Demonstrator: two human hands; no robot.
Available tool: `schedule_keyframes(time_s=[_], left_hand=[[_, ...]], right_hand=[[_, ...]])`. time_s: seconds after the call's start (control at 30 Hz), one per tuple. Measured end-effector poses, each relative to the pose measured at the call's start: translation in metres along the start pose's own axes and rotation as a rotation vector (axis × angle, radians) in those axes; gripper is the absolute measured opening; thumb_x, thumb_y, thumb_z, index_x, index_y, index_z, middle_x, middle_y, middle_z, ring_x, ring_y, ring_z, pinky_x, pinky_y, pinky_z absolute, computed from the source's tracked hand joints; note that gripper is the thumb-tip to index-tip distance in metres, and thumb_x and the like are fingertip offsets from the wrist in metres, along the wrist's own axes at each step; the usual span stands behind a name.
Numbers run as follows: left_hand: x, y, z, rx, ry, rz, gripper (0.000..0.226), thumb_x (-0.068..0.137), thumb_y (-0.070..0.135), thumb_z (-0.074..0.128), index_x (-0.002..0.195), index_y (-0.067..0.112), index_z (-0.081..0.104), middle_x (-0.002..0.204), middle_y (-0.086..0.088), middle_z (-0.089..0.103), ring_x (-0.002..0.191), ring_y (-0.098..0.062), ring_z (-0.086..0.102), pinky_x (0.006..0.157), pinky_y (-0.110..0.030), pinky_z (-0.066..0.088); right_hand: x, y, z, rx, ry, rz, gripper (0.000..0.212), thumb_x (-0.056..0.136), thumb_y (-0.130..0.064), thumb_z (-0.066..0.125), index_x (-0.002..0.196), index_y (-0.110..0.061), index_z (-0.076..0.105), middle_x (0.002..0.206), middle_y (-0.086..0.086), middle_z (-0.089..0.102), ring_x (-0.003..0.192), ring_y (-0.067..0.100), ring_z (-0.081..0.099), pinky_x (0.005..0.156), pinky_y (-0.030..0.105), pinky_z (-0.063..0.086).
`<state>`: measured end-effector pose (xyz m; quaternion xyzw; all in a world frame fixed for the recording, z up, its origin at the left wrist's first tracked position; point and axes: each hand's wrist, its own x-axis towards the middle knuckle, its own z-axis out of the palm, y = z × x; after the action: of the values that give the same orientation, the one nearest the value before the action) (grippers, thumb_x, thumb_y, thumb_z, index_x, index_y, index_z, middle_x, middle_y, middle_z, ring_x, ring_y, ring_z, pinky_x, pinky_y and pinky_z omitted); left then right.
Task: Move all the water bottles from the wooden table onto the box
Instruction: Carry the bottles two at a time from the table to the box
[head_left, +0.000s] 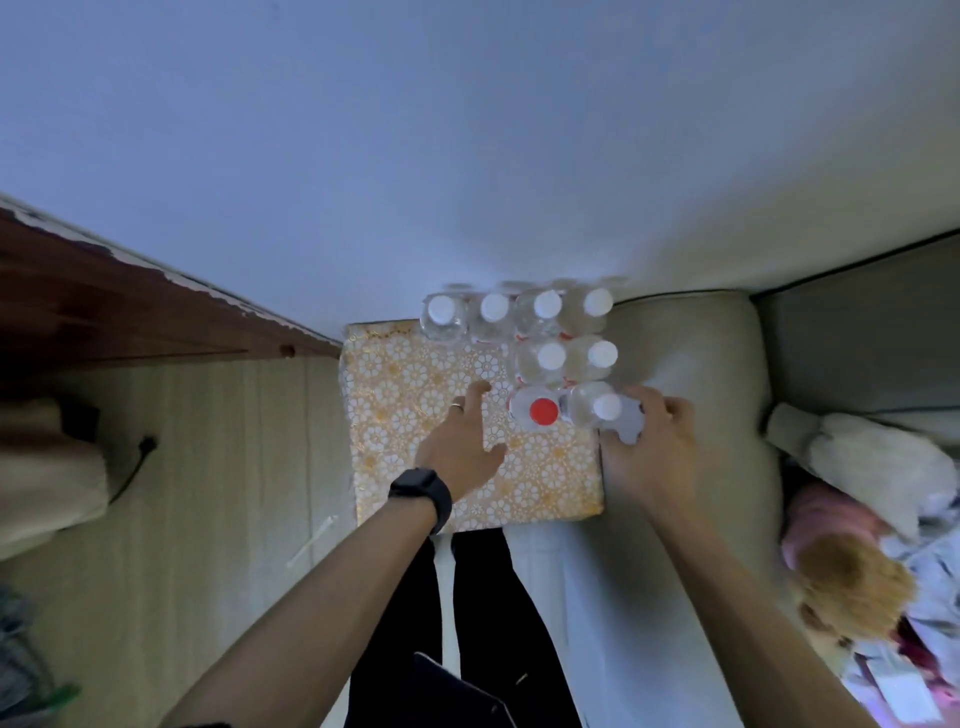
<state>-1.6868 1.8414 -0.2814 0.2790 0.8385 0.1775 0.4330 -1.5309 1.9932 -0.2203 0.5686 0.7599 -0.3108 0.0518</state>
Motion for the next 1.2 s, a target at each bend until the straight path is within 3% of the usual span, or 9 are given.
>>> schedule_keyframes(time_s=[0.07, 0.13, 0.23, 0.4, 0.6, 0.97, 1.2], left_hand=[[0.002, 0.015, 0.012, 0.001, -0.055, 0.042, 0.082, 0.091, 0.038, 0.066, 0.152, 0.036, 0.012, 0.139, -0.014, 0.050, 0.091, -0.031, 0.066, 0.063, -0.034, 0.050], [0.006, 0.029, 0.018, -0.046, -0.040, 0.052, 0.078, 0.091, 0.040, 0.066, 0.152, 0.035, 0.018, 0.138, -0.013, 0.052, 0.101, -0.031, 0.064, 0.070, -0.033, 0.049], [0.014, 0.041, 0.023, -0.024, -0.024, 0.040, 0.067, 0.094, 0.039, 0.063, 0.150, 0.031, 0.027, 0.139, -0.010, 0.053, 0.106, -0.031, 0.063, 0.077, -0.038, 0.054], [0.019, 0.048, 0.031, 0.017, -0.006, 0.056, 0.065, 0.092, 0.038, 0.068, 0.143, 0.023, 0.030, 0.130, -0.012, 0.058, 0.100, -0.034, 0.065, 0.079, -0.045, 0.056], [0.018, 0.058, 0.040, -0.034, 0.078, 0.042, 0.050, 0.092, 0.039, 0.068, 0.129, 0.023, 0.038, 0.119, -0.008, 0.062, 0.099, -0.032, 0.063, 0.084, -0.047, 0.052], [0.020, 0.068, 0.055, -0.123, 0.149, -0.029, 0.052, 0.088, 0.035, 0.072, 0.128, 0.022, 0.041, 0.125, -0.006, 0.054, 0.101, -0.029, 0.062, 0.091, -0.053, 0.049], [0.015, 0.073, 0.052, -0.058, 0.133, -0.043, 0.054, 0.094, 0.030, 0.066, 0.137, 0.015, 0.038, 0.136, -0.011, 0.045, 0.106, -0.036, 0.062, 0.090, -0.052, 0.052]], right_hand=[[0.006, 0.010, 0.003, -0.044, -0.167, -0.008, 0.065, 0.083, -0.025, 0.070, 0.142, -0.032, 0.044, 0.131, 0.012, 0.052, 0.117, 0.035, 0.055, 0.092, 0.040, 0.047], [0.014, 0.011, 0.007, -0.071, -0.263, -0.040, 0.066, 0.089, -0.035, 0.067, 0.147, -0.034, 0.036, 0.119, 0.014, 0.063, 0.110, 0.038, 0.060, 0.088, 0.043, 0.050], [0.027, 0.009, 0.015, -0.086, -0.225, -0.066, 0.053, 0.095, -0.048, 0.062, 0.142, -0.029, 0.043, 0.111, 0.014, 0.069, 0.105, 0.039, 0.063, 0.084, 0.043, 0.050], [0.029, 0.015, 0.023, -0.012, -0.204, -0.094, 0.051, 0.097, -0.041, 0.063, 0.142, -0.021, 0.049, 0.126, 0.012, 0.068, 0.112, 0.038, 0.063, 0.092, 0.041, 0.047], [0.026, 0.016, 0.024, -0.028, -0.187, -0.125, 0.048, 0.100, -0.038, 0.060, 0.142, -0.018, 0.048, 0.124, 0.009, 0.069, 0.109, 0.036, 0.066, 0.091, 0.044, 0.048], [0.038, 0.019, 0.014, -0.073, -0.211, -0.148, 0.047, 0.101, -0.036, 0.059, 0.143, -0.018, 0.048, 0.128, 0.008, 0.068, 0.115, 0.034, 0.063, 0.094, 0.042, 0.043], [0.037, 0.029, 0.018, -0.003, -0.206, -0.168, 0.050, 0.097, -0.041, 0.062, 0.142, -0.022, 0.051, 0.128, 0.006, 0.069, 0.109, 0.033, 0.067, 0.095, 0.045, 0.051]])
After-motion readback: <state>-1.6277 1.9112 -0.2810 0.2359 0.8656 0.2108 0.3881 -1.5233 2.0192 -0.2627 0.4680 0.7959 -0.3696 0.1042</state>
